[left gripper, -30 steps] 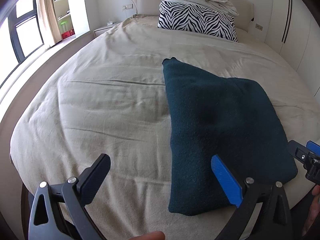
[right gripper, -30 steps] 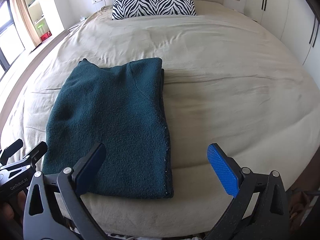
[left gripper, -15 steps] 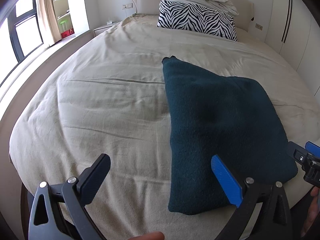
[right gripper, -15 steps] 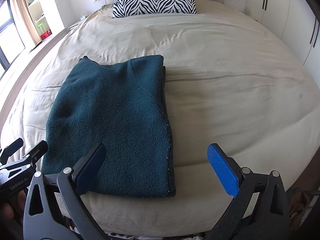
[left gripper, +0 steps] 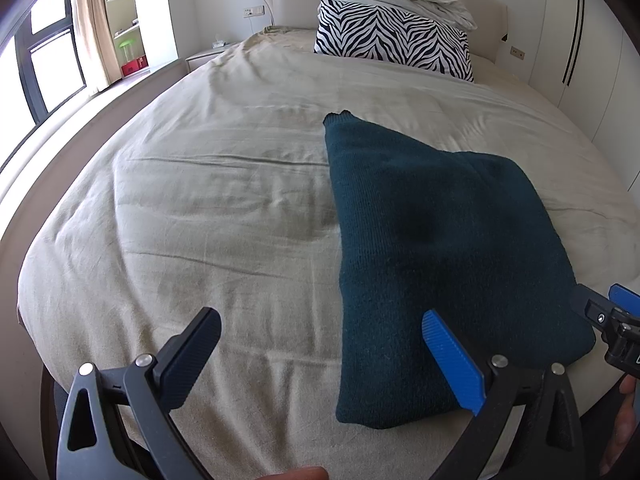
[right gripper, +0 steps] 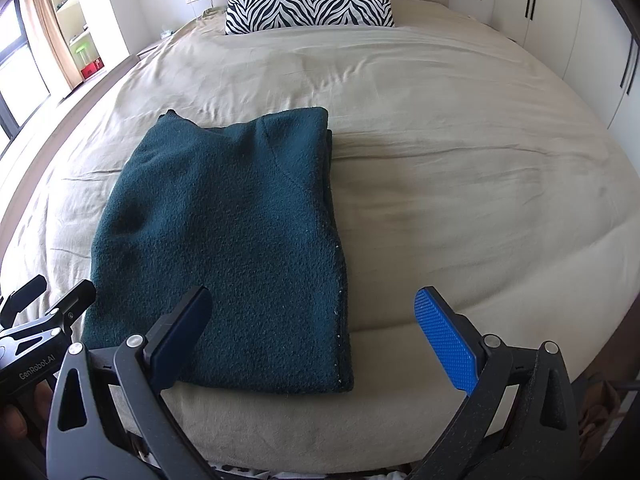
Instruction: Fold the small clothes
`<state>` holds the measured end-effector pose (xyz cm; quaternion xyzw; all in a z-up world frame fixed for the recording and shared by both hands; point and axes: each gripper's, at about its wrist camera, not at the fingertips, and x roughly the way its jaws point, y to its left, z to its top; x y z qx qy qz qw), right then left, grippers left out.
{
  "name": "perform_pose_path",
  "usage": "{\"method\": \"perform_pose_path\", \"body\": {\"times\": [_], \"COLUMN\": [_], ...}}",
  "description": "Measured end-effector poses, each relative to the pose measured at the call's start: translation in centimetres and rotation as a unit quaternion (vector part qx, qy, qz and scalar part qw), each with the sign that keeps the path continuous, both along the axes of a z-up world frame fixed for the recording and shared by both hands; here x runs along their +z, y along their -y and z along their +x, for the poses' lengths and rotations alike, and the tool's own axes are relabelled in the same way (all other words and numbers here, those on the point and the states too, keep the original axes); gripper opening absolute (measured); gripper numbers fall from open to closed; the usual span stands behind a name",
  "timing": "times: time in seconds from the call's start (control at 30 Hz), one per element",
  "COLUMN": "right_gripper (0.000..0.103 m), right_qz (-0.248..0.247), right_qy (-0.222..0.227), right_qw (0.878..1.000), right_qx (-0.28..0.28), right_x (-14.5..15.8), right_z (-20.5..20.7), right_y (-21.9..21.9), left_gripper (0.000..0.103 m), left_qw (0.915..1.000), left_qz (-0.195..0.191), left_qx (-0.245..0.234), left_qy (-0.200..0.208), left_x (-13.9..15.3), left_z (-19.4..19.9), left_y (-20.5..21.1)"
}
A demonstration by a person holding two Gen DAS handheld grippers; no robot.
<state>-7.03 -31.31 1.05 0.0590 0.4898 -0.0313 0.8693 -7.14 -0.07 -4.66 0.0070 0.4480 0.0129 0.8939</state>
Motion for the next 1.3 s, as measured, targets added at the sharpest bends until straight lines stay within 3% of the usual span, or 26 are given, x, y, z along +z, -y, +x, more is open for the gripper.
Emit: {"method": "perform_pose_path", "body": {"times": [1.3], "right_gripper": [0.103], "right_qz": [-0.002], "right_qy": [-0.005], "right_qw": [1.000], "right_qx": [-0.005], "right_x": [-0.62], "right_z": [-0.21], "right_y": [0.41], "left_gripper": [0.103], "left_qw": [1.0000], "left_qz": [0.000], "left_qx": [-0.002], "left_qy": [-0.004], "left_x": [-0.76], "left_z": [-0.24], "left_y": [-0.07]}}
